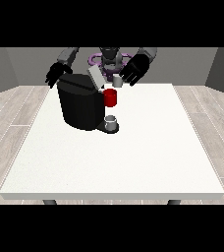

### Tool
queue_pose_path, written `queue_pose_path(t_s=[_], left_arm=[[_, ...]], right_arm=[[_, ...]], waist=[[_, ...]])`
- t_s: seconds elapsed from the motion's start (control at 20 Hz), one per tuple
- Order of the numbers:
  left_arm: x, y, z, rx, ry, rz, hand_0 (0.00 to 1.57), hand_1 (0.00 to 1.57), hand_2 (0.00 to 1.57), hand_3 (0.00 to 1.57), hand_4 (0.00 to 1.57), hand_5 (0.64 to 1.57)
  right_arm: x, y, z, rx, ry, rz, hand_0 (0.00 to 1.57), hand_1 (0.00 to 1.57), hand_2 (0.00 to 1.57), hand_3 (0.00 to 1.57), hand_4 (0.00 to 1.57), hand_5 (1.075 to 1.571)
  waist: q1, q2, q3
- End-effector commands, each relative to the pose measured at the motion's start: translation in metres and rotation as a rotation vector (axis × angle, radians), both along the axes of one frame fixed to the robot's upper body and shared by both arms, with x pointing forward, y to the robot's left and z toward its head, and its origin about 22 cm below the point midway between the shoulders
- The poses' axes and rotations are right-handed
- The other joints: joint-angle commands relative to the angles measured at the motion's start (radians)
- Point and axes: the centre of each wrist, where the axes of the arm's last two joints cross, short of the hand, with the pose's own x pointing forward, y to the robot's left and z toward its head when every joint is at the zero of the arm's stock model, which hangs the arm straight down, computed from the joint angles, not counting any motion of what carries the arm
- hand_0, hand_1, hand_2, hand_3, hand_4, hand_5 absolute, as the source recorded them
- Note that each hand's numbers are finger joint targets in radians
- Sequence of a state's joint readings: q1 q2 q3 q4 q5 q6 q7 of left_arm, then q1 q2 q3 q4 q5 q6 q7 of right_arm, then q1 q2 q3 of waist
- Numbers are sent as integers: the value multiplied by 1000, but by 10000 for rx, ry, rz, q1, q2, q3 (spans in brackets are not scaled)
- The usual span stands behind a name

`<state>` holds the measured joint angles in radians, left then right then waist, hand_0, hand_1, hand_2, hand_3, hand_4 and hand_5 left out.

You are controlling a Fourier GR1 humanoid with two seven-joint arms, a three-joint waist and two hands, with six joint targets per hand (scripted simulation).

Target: Insert the coffee pod into the coffee machine and close the lid

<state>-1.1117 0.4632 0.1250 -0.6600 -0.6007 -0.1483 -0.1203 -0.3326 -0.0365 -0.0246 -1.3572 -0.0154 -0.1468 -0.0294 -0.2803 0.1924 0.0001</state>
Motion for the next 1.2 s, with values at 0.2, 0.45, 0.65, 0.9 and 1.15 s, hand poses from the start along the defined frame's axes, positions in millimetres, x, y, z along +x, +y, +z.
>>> queue_pose_path(t_s=[0.2,0.45,0.65,0.9,1.15], left_arm=[[3,-14,26,107,-366,-95,1277,1277,1303,1236,488,1571],[5,-13,17,94,39,123,1283,1283,1314,1222,504,1571],[4,-3,5,88,-115,-24,1268,1268,1300,1217,512,1571],[5,-11,18,187,-343,-417,1183,1183,1251,1180,499,1571],[6,-26,-12,327,58,-543,1198,1198,1271,1200,505,1571]], right_arm=[[4,-1,1,-20,-442,-340,0,0,0,0,526,1571],[-1,3,-1,167,-116,-288,0,0,0,0,514,1571],[-3,1,11,89,-121,-133,0,0,0,0,499,1571],[0,-8,8,383,-560,-331,0,0,0,0,513,1571],[-16,5,-17,236,-150,-449,0,0,0,0,481,1571]], waist=[[31,443,3],[-103,441,3],[-326,498,-2],[-155,713,2],[32,362,1]])
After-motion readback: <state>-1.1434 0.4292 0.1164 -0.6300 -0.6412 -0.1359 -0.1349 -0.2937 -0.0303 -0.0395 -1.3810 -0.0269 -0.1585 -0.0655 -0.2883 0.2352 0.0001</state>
